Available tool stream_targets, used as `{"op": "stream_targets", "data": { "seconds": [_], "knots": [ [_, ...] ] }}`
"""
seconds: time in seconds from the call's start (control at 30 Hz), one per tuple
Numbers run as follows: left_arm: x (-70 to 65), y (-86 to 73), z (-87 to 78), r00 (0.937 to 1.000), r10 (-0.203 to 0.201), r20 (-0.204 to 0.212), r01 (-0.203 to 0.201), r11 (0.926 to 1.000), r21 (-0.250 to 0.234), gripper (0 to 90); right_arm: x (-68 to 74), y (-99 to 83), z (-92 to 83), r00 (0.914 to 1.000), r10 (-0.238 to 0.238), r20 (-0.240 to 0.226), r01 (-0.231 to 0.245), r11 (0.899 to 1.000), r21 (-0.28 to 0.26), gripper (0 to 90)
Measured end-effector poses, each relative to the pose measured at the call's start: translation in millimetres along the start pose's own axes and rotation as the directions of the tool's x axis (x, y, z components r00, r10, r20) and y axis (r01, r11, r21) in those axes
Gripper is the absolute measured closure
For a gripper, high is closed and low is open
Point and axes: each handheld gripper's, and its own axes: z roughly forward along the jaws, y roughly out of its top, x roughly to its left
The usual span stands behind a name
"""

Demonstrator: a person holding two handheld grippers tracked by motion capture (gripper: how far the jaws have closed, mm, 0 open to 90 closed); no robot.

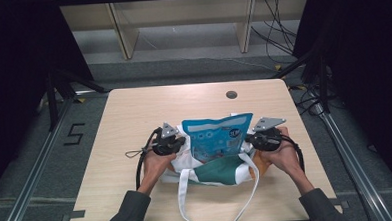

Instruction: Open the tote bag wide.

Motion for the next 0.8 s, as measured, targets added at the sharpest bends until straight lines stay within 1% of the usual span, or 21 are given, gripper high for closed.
{"op": "stream_targets", "data": {
  "seconds": [0.03,0.07,0.1,0.17,0.23,0.27,0.3,0.33,0.37,0.4,0.43,0.47,0.5,0.53,0.6,0.63,0.67,0.7,0.73,0.77,0.8],
  "knots": [
    [1.6,-2.6,2.7,1.0,0.006,0.006,-0.006,0.9997,0.022,89.6,1.1,-3.9,4.7,0.9996,0.028,-0.011,-0.027,0.999,0.03,89.7],
    [1.6,-2.6,2.7,1.0,0.006,0.006,-0.006,0.9997,0.022,89.6,1.1,-3.9,4.7,0.9996,0.028,-0.011,-0.027,0.999,0.03,89.7],
    [2.6,-4.3,3.5,0.9998,-0.014,0.016,0.014,0.9997,0.023,89.6,0.9,-8.5,10.1,0.9985,0.047,-0.028,-0.046,0.997,0.057,89.7],
    [2.0,-6.0,4.9,0.9999,0.008,0.015,-0.008,0.9995,0.03,89.6,1.2,-15.7,17.6,0.9967,0.064,-0.05,-0.06,0.996,0.068,89.8],
    [-4.2,-9.0,9.1,0.9996,0.023,-0.016,-0.022,0.999,0.038,89.5,2.4,-18.7,22.7,0.9978,0.054,-0.038,-0.053,0.998,0.042,89.7],
    [-2.6,-7.5,6.3,0.9982,0.057,-0.021,-0.056,0.9964,0.065,89.5,4.6,-18.8,23.5,0.9976,0.058,-0.039,-0.056,0.997,0.056,89.7],
    [-0.9,-4.7,1.1,0.9998,0.012,-0.017,-0.011,0.9989,0.045,88.0,5.2,-17.5,21.4,0.9975,0.062,-0.033,-0.06,0.996,0.063,89.4],
    [-0.9,-4.7,1.1,0.9998,0.012,-0.017,-0.011,0.9989,0.045,86.7,5.2,-17.5,21.4,0.9975,0.062,-0.033,-0.06,0.996,0.063,89.4],
    [0.7,-0.5,-8.7,0.9995,-0.026,-0.016,0.025,0.9996,-0.009,85.4,2.1,-16.5,16.2,0.9969,0.071,-0.034,-0.07,0.997,0.029,87.7],
    [0.6,3.6,-19.6,0.9995,-0.028,-0.014,0.028,0.999,-0.036,85.3,1.5,-15.0,10.3,0.9944,0.094,-0.049,-0.091,0.995,0.048,86.5],
    [-0.6,6.4,-30.1,0.9996,-0.028,-0.004,0.028,0.9981,-0.056,84.9,-1.2,-12.6,3.2,0.9938,0.103,-0.043,-0.102,0.995,0.003,85.5],
    [-5.6,8.0,-38.5,0.9982,-0.061,0.005,0.061,0.9932,-0.099,84.9,-0.4,-10.4,-6.8,0.9897,0.136,-0.046,-0.136,0.991,-0.003,85.2],
    [-9.6,8.8,-48.4,0.999,-0.042,0.017,0.044,0.9933,-0.107,85.0,-3.1,-8.5,-15.0,0.9936,0.108,-0.035,-0.11,0.992,-0.057,85.1],
    [-9.6,8.8,-48.4,0.999,-0.042,0.017,0.044,0.9933,-0.107,85.0,-3.1,-8.5,-15.0,0.9936,0.108,-0.035,-0.11,0.992,-0.057,85.1],
    [-22.5,6.4,-63.9,0.9989,-0.016,0.043,0.022,0.9917,-0.127,85.0,-1.9,-5.5,-35.6,0.9941,0.097,-0.047,-0.102,0.989,-0.104,85.4],
    [-34.5,0.2,-73.4,0.9941,-0.031,0.104,0.046,0.9894,-0.138,84.9,6.6,-5.8,-55.2,0.9905,0.106,-0.088,-0.114,0.988,-0.1,86.2],
    [-44.0,-5.3,-78.7,0.9907,-0.024,0.134,0.043,0.9896,-0.137,85.0,9.5,-6.7,-60.7,0.9906,0.091,-0.102,-0.102,0.989,-0.107,86.5],
    [-49.7,-9.1,-81.1,0.9885,-0.02,0.15,0.04,0.9904,-0.133,84.8,17.0,-8.3,-67.9,0.9889,0.077,-0.127,-0.091,0.99,-0.105,86.7],
    [-49.7,-9.1,-81.1,0.9885,-0.02,0.15,0.04,0.9904,-0.133,84.8,17.0,-8.3,-67.9,0.9889,0.077,-0.127,-0.091,0.99,-0.105,86.7],
    [-63.7,-19.0,-85.5,0.9868,0.005,0.162,0.017,0.9912,-0.131,84.6,30.0,-11.1,-74.2,0.988,0.021,-0.153,-0.036,0.995,-0.095,87.1],
    [-69.8,-23.9,-85.8,0.9871,0.011,0.16,0.009,0.9923,-0.123,84.6,38.1,-12.6,-75.8,0.9859,0.03,-0.164,-0.043,0.996,-0.073,87.1]
  ]
}}
